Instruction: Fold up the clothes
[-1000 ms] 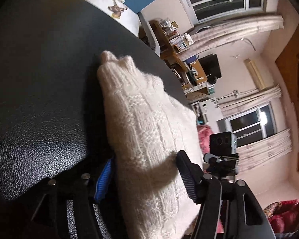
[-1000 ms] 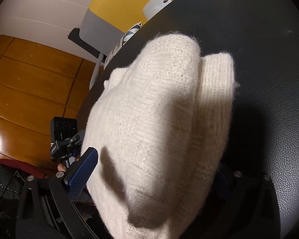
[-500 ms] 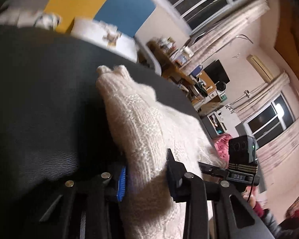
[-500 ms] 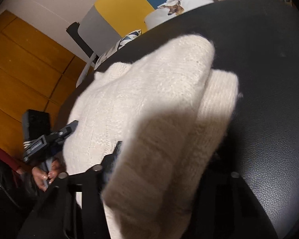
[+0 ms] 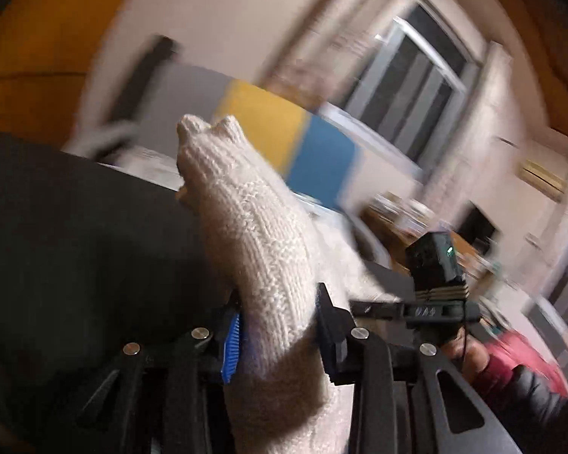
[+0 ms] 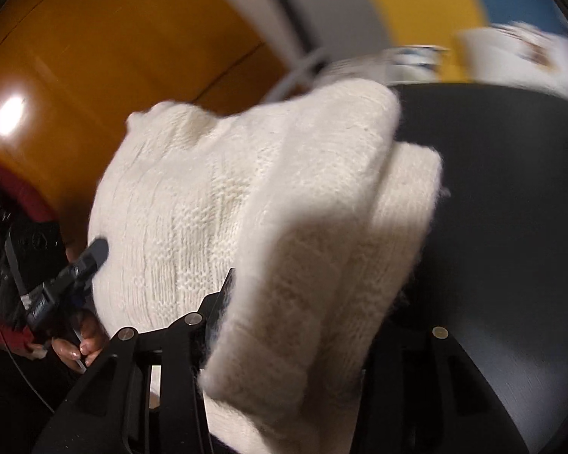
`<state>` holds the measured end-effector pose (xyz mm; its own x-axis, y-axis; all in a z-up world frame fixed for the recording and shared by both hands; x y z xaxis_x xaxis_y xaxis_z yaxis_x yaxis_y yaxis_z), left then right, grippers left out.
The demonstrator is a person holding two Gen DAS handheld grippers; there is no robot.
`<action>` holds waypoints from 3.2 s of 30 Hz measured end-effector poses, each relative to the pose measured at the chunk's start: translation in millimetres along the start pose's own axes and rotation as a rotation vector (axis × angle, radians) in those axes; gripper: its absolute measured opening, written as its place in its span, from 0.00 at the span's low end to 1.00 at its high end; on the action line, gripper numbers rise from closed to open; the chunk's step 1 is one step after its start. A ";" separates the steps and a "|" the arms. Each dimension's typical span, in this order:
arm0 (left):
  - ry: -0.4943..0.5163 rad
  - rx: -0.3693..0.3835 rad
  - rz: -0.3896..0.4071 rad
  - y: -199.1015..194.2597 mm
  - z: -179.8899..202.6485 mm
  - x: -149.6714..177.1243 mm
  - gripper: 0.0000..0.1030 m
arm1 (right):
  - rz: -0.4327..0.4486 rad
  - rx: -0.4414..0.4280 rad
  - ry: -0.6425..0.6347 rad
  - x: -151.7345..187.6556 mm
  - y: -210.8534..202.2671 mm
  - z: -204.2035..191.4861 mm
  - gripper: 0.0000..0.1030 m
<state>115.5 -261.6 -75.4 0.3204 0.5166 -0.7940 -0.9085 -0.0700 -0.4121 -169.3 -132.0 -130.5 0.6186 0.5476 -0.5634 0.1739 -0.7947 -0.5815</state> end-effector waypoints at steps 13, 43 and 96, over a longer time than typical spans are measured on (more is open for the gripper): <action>-0.291 -0.381 -0.151 12.5 -141.0 14.3 0.40 | -0.202 0.130 -0.130 -76.8 158.5 -33.9 0.85; -0.181 -0.433 -0.028 37.2 -129.0 -35.6 0.41 | -0.135 0.041 -0.449 -96.2 155.1 -106.0 0.94; -0.029 -0.588 -0.144 46.6 -59.3 57.3 0.64 | -0.228 0.136 -0.484 21.7 127.2 -106.0 1.00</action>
<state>107.5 -285.8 -166.6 0.4146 0.5782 -0.7027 -0.5531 -0.4531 -0.6991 -52.6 -248.9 -154.5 0.1482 0.7854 -0.6009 0.1425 -0.6183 -0.7730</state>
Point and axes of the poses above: each gripper's, at about its wrist camera, not at the fingertips, and y roughly the way its jaws point, z to its right, x to its underside, the point moved 2 cm from there along y, roughly the way its jaws point
